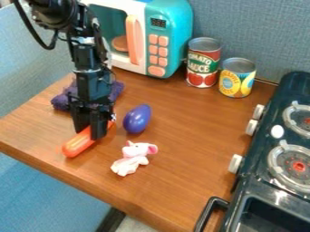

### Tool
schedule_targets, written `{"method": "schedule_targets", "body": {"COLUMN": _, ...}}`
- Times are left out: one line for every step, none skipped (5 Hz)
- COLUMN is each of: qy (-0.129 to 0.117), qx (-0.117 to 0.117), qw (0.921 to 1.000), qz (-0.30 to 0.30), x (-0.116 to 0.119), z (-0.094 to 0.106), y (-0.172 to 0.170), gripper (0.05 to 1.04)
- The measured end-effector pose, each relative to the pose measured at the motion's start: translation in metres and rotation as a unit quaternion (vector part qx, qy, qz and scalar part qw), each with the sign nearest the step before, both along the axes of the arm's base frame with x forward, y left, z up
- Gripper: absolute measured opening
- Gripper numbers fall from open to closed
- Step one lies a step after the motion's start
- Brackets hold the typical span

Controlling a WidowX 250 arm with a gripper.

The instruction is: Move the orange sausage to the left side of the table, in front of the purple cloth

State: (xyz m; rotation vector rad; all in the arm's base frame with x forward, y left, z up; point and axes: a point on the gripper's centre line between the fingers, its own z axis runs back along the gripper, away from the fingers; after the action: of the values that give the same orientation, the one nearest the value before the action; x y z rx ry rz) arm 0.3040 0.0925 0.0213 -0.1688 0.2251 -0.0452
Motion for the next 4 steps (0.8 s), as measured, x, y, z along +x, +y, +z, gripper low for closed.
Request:
{"method": "schedule_targets", "body": {"qy": 0.005, "qx": -0.005, "qw": 1.0000, "qz": 0.002, "x": -0.006, "z": 0.000, "y": -0.002, "gripper": 0.897}}
{"method": "schedule_targets", "body": {"qy": -0.025, "qx": 0.006, "qw": 0.9997, "qz": 0.000, "x": -0.008, "z": 0.023, "y": -0.003, "gripper": 1.010}}
{"method": "schedule_targets", "body": {"qy": -0.041, "qx": 0.011, "qw": 0.9991, "qz": -0.002, "x": -0.012, "z": 0.037, "y": -0.005, "gripper": 1.006}}
{"method": "schedule_targets", "body": {"qy": -0.064, "qx": 0.020, "qw": 0.9976, "qz": -0.014, "x": -0.019, "z": 0.055, "y": -0.019, "gripper": 1.004}}
